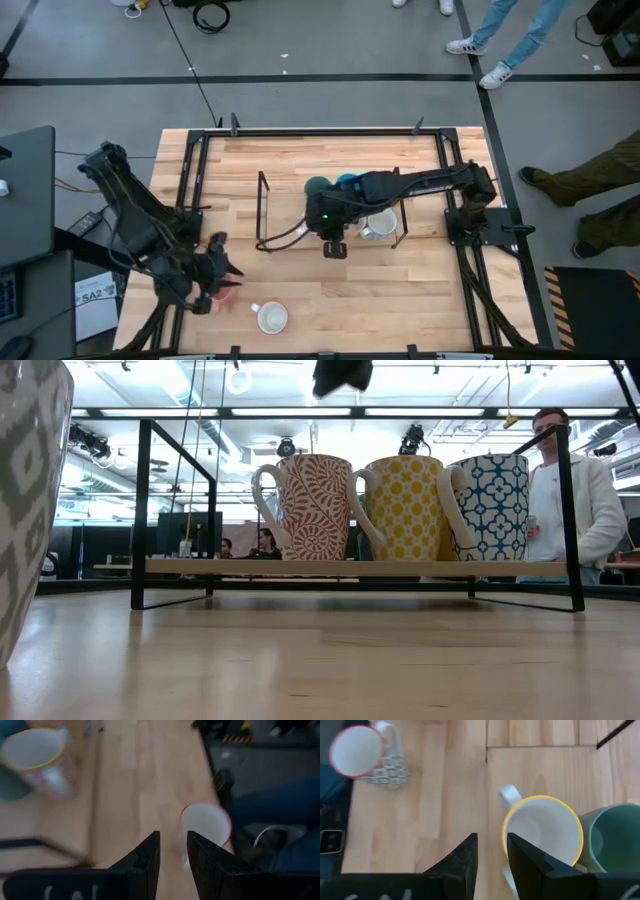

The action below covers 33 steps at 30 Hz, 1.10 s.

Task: Place coffee mugs
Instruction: Put the pink mug on the shelf

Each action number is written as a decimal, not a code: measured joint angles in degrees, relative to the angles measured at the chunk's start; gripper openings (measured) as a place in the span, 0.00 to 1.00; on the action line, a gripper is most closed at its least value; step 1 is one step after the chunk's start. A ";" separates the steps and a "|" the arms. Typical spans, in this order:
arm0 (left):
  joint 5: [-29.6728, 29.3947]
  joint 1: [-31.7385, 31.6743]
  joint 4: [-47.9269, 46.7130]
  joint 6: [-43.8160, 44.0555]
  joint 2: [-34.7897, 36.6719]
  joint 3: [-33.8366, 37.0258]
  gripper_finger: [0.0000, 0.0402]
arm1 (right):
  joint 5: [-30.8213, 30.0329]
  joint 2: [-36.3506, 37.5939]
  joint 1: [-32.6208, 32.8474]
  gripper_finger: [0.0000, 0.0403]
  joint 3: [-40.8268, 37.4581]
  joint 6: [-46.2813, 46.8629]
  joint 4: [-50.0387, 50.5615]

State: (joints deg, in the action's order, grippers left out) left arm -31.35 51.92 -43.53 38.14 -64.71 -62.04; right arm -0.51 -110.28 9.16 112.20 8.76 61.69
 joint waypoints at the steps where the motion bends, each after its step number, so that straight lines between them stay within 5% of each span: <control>1: 0.25 0.00 -4.29 0.32 0.00 -1.93 0.26 | -0.02 0.59 0.54 0.27 0.00 -0.12 0.03; 11: 9.13 -3.10 -25.89 1.47 -0.04 -5.49 0.26 | -3.87 2.45 7.78 0.27 0.00 0.05 0.44; 19: 16.89 -5.64 -23.08 -0.67 -0.13 2.97 0.26 | -4.42 2.45 11.13 0.27 0.00 2.10 0.33; 33: 20.76 -6.85 -14.57 -4.43 -0.13 11.22 0.26 | -4.48 2.40 11.46 0.27 0.00 2.20 -0.35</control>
State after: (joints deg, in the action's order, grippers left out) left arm -10.59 45.07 -58.10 33.71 -64.84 -50.82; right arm -4.99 -107.87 20.62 112.20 10.96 61.34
